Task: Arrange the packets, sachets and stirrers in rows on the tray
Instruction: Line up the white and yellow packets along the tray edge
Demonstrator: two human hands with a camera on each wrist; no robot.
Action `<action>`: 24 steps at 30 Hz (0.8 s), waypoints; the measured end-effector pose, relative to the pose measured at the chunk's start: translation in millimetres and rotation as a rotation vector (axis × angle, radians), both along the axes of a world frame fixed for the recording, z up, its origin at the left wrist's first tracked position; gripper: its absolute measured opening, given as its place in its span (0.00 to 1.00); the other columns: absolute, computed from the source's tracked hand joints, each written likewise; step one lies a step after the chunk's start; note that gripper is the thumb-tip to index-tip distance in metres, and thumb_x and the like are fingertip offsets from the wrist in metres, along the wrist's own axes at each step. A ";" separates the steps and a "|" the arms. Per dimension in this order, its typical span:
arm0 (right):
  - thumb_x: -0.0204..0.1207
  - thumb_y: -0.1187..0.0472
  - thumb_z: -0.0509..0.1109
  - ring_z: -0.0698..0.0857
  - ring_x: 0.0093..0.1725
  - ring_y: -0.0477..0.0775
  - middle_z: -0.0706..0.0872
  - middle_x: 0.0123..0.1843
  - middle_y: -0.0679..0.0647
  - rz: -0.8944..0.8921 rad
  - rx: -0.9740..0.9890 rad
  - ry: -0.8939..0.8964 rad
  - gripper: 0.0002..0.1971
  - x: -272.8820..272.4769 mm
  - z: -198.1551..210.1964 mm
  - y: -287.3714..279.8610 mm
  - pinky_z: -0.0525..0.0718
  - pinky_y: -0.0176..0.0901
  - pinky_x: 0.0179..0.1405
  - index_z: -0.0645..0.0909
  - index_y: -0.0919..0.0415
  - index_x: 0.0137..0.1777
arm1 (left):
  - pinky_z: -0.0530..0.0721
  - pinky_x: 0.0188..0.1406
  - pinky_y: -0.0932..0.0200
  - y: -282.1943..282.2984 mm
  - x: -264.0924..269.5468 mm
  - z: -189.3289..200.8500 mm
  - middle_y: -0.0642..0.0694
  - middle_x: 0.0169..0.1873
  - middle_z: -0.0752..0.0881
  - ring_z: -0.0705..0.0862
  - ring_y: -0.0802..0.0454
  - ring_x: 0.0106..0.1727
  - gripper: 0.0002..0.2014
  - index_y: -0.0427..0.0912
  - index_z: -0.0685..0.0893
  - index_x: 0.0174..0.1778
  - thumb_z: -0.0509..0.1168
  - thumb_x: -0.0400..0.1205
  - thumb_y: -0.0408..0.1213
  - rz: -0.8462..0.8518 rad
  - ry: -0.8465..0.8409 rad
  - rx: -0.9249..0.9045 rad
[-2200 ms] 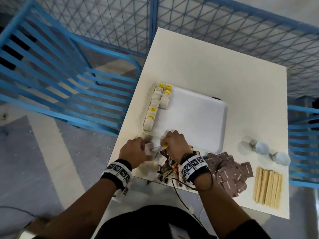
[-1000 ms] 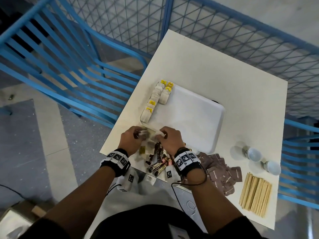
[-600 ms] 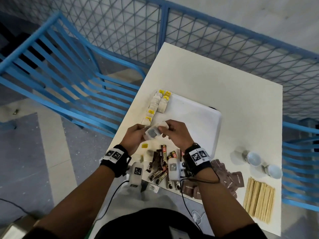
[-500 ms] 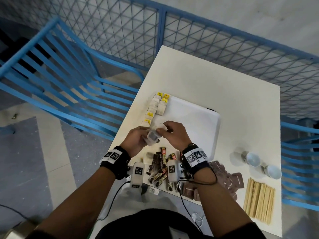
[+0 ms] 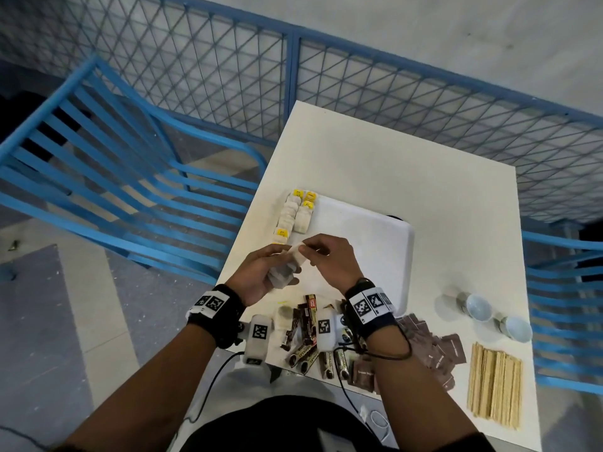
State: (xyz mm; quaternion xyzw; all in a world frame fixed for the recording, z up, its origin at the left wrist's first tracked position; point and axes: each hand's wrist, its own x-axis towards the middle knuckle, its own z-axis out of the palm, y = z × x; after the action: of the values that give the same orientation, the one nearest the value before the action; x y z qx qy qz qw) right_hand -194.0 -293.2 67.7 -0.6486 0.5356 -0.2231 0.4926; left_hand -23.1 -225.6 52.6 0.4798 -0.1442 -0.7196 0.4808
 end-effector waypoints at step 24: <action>0.83 0.51 0.67 0.89 0.39 0.49 0.92 0.39 0.50 -0.186 0.037 -0.035 0.11 34.9 5.6 2.6 0.86 0.48 0.45 0.92 0.50 0.48 | 0.80 0.28 0.56 -29.6 27.2 -8.3 0.44 0.35 0.90 0.85 0.51 0.35 0.07 0.40 0.90 0.54 0.75 0.81 0.35 -0.082 -0.433 -0.138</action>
State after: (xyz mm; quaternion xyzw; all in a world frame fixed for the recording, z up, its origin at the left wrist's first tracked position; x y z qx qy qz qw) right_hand -159.1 -290.6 73.4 -0.5829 0.5889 -0.2690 0.4911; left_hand 4.1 -255.2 44.3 0.5827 -0.3124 -0.6070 0.4408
